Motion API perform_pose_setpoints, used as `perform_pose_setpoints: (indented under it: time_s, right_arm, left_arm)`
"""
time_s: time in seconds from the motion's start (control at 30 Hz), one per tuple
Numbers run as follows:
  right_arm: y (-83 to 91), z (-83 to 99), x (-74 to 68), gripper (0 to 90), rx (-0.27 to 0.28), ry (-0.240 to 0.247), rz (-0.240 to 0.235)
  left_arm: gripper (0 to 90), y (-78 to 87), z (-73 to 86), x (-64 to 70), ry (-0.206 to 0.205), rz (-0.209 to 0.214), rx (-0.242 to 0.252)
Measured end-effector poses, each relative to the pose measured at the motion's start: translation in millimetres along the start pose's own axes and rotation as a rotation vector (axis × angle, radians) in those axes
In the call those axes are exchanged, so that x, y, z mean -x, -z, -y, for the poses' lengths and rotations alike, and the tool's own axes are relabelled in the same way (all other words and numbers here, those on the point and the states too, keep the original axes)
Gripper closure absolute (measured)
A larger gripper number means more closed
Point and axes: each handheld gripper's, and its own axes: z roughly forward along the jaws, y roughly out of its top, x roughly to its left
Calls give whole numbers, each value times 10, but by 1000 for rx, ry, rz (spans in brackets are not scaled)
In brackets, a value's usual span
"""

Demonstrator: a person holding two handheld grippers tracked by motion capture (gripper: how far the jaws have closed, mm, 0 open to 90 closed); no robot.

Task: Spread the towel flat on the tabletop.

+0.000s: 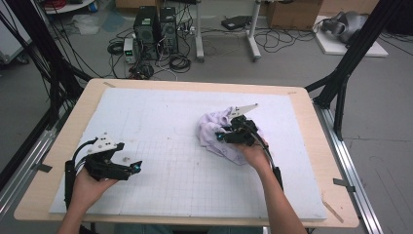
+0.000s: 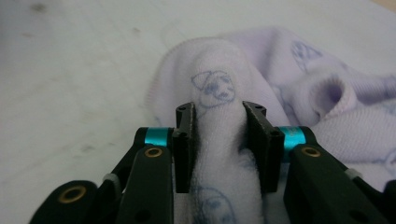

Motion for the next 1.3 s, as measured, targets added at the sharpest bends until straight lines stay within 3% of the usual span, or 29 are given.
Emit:
perform_pose_setpoints:
  time_s: [0.03,0.07,0.17,0.37,0.4,0.43,0.47,0.5,0.57,0.6,0.67,0.73,0.87,0.93,0.97,1.0,1.03,1.07,1.1,1.17,1.27,1.3]
  right_arm:
    - [0,0,0,675,0,0,0]
    - [86,-99,-108,683,38,30,-30]
    - [195,-256,-290,684,87,72,-82]
    - [247,-464,-838,684,119,195,-215]
    - [247,-464,-838,684,119,195,-215]
    - [191,-424,-1046,682,117,209,-277]
    - [191,-424,-1046,682,117,209,-277]
    - [86,-330,-1197,675,99,224,-327]
    - [-20,-224,-1292,637,57,239,-374]
    - [-20,-224,-1292,637,57,239,-374]
    - [-116,-73,-1344,498,3,230,-397]
    - [-40,-36,-1321,385,35,201,-362]
    - [224,-3,-1125,393,96,145,-271]
    - [281,17,-1057,398,100,129,-249]
    - [363,82,-911,399,83,109,-175]
    - [363,82,-911,399,83,109,-175]
    - [373,110,-861,396,76,109,-147]
    - [372,214,-729,380,54,65,-102]
    - [372,214,-729,380,54,65,-102]
    - [277,315,-631,310,-4,36,-77]
    - [176,373,-616,325,-49,41,-49]
    - [54,428,-614,394,-92,38,-36]
  left_arm:
    - [65,0,0,0,0,0,0]
    - [65,5,-4,-9,3,-5,4]
    - [65,15,-17,-3,4,-7,10]
    - [65,44,-50,20,-4,-9,15]
    - [65,55,-57,20,-10,-8,17]
    - [66,77,-68,25,-15,-9,23]
    - [68,77,-68,25,-15,-9,23]
    - [68,89,-71,32,-14,-10,29]
    - [69,89,-68,32,-17,-8,25]
    - [69,86,-65,31,-21,-8,21]
    - [70,63,-66,31,-31,-5,8]
    - [71,51,-71,35,-31,-2,7]
    - [74,-57,-144,105,-38,22,11]
    - [76,-91,-171,130,-45,30,11]
    - [90,-120,-193,150,-52,41,10]
    - [90,-144,-209,167,-54,47,10]
    - [102,-179,-230,187,-61,55,10]
    - [124,-249,-268,227,-72,62,10]
    - [136,-249,-268,227,-72,62,10]
    - [171,-340,-292,257,-61,101,24]
    - [178,-388,-304,277,-67,108,18]
    - [201,-412,-307,300,-75,121,16]
